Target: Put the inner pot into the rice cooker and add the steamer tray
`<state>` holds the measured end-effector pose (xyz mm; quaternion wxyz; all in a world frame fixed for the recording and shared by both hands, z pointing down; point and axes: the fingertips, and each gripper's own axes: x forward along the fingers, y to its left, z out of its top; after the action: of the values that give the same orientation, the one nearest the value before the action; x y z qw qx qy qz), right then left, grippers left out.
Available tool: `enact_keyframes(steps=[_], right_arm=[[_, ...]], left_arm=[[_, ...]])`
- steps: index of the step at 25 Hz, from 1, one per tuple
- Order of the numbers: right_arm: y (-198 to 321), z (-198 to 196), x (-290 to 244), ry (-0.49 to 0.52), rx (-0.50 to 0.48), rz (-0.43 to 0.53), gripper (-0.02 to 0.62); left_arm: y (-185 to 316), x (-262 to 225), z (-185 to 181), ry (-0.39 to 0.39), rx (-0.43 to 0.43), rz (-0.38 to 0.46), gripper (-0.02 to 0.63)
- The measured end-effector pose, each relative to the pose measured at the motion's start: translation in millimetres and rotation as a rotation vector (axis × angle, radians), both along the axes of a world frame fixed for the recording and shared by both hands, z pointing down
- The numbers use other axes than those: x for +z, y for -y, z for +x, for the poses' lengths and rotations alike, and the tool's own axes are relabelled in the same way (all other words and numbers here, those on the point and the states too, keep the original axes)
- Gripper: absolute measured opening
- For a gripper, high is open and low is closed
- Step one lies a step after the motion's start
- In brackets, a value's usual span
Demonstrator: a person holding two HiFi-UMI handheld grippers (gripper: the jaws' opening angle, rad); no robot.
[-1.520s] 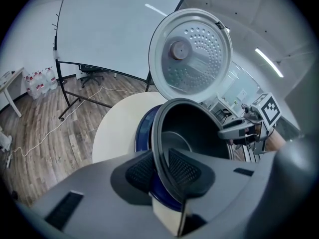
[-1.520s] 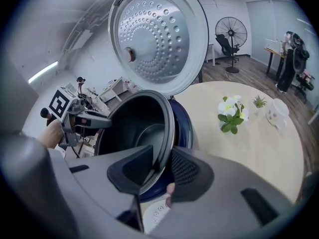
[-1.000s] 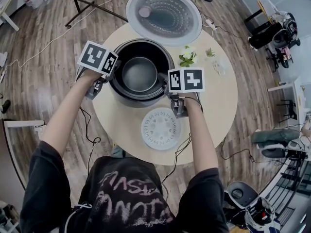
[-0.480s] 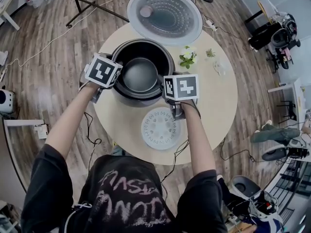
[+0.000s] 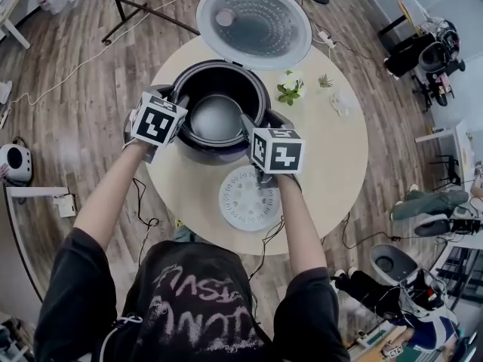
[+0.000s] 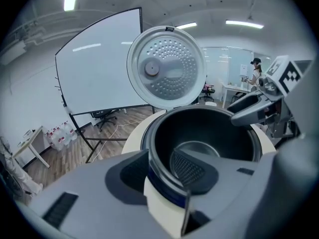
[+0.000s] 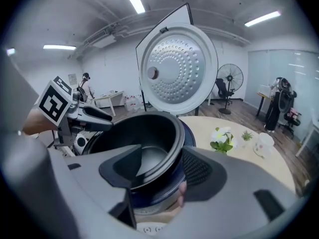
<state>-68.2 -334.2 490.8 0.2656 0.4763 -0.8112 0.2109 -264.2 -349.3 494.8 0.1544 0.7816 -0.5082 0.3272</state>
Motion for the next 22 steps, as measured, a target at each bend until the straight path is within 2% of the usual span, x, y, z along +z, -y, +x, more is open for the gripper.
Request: enact_keyframes(steps=[4, 10, 16, 18, 22], right_arm=[[-1.4, 3.9, -14.3, 0.062, 0.039, 0.082, 0.262], [-14.8, 16.4, -34.2, 0.094, 0.083, 0.199, 0.264], [-29.9, 28.7, -63.8, 0.199, 0.14, 0.291, 0.255], [-36.4, 35.8, -78.7, 0.224, 0.17, 0.335, 0.244], [-54.2, 51.1, -110.1, 0.23, 0.225, 0.436, 0.179]], left_arm=[[-2.7, -7.7, 3.5, -0.014, 0.015, 0.044, 0.169], [-11.1, -25.2, 5.3, -0.132, -0.018, 0.109, 0.169], [-18.1, -58.1, 10.1, -0.242, -0.017, 0.243, 0.158], [-22.7, -74.6, 13.0, -0.27, 0.003, 0.298, 0.155], [-35.8, -108.1, 17.5, -0.324, 0.033, 0.382, 0.146]])
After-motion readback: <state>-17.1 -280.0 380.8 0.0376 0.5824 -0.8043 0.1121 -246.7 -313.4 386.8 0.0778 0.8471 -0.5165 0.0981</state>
